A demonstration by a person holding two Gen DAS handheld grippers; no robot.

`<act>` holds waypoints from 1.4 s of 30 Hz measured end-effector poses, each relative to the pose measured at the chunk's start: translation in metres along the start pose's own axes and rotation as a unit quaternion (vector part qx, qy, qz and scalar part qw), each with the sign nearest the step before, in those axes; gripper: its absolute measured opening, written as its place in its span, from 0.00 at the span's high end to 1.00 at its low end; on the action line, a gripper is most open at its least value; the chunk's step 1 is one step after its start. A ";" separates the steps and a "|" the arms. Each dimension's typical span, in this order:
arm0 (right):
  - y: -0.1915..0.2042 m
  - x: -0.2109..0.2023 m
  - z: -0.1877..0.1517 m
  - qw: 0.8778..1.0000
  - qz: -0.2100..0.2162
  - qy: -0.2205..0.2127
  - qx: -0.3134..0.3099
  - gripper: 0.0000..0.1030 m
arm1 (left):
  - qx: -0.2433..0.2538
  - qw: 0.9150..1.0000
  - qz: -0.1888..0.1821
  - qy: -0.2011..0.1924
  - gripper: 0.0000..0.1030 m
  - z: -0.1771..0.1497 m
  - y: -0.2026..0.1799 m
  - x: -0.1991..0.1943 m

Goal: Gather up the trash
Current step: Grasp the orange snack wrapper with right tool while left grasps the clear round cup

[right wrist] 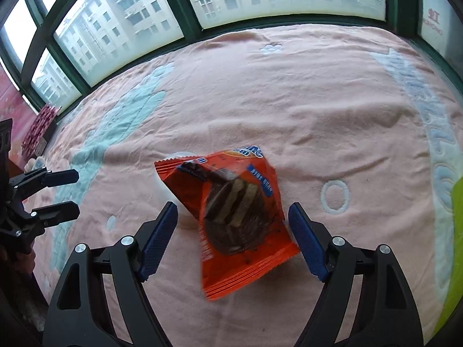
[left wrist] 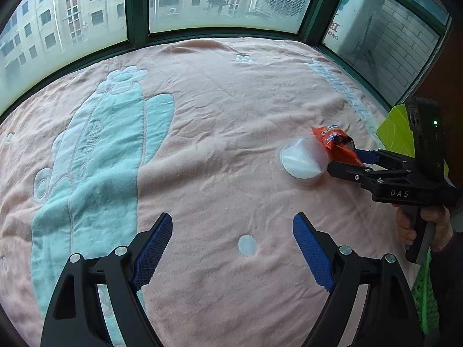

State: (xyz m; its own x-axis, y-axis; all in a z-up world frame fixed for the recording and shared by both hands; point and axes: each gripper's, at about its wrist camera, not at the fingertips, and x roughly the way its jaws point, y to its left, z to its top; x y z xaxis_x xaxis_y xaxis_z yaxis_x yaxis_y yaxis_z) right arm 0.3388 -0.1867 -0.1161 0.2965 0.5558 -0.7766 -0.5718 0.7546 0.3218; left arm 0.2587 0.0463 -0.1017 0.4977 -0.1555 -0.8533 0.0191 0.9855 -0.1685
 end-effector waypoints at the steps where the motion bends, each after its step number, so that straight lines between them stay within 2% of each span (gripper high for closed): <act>1: -0.001 0.000 -0.001 1.000 0.006 0.000 0.005 0.32 | 0.000 1.000 0.001 0.001 0.20 0.001 0.000 0.002; 2: -0.002 -0.002 -0.001 1.000 0.006 -0.003 0.007 0.34 | 0.000 1.000 0.002 0.001 0.20 0.001 -0.001 0.003; 4: -0.003 -0.005 -0.003 1.000 0.014 -0.005 0.014 0.46 | 0.002 1.000 0.001 0.003 0.21 0.004 -0.004 0.006; 7: -0.004 -0.015 -0.005 1.000 0.005 -0.011 0.020 0.49 | 0.010 1.000 -0.001 0.000 0.21 0.008 -0.013 0.008; 18: 0.002 -0.073 -0.022 0.996 -0.062 -0.023 0.054 0.49 | 0.052 0.998 -0.019 -0.006 0.21 0.036 -0.062 0.032; 25: -0.005 -0.098 -0.039 0.991 -0.083 -0.022 0.099 0.49 | 0.069 0.997 -0.015 0.012 0.21 0.050 -0.086 0.064; 29: -0.007 -0.112 -0.051 0.989 -0.090 -0.024 0.118 0.49 | 0.069 0.997 -0.016 0.022 0.27 0.053 -0.091 0.079; 32: -0.005 -0.124 -0.062 0.987 -0.090 -0.026 0.128 0.49 | 0.062 0.997 -0.025 0.030 0.34 0.055 -0.092 0.087; 33: -0.004 -0.126 -0.064 0.987 -0.095 -0.027 0.128 0.49 | 0.061 0.997 -0.023 0.030 0.39 0.055 -0.092 0.088; 37: 0.001 -0.140 -0.079 0.984 -0.110 -0.029 0.139 0.49 | 0.058 0.997 -0.030 0.029 0.41 0.053 -0.092 0.083; 42: 0.010 -0.160 -0.103 0.979 -0.114 -0.041 0.166 0.49 | 0.068 0.997 -0.041 0.014 0.41 0.043 -0.098 0.054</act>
State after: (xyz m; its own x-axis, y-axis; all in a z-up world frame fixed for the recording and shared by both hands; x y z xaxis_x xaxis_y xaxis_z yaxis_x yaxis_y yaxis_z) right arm 0.2065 -0.3039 -0.0447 0.4560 0.3760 -0.8067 -0.2075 0.9263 0.3145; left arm 0.3205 -0.0562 -0.1100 0.4656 -0.2356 -0.8530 0.1770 0.9692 -0.1711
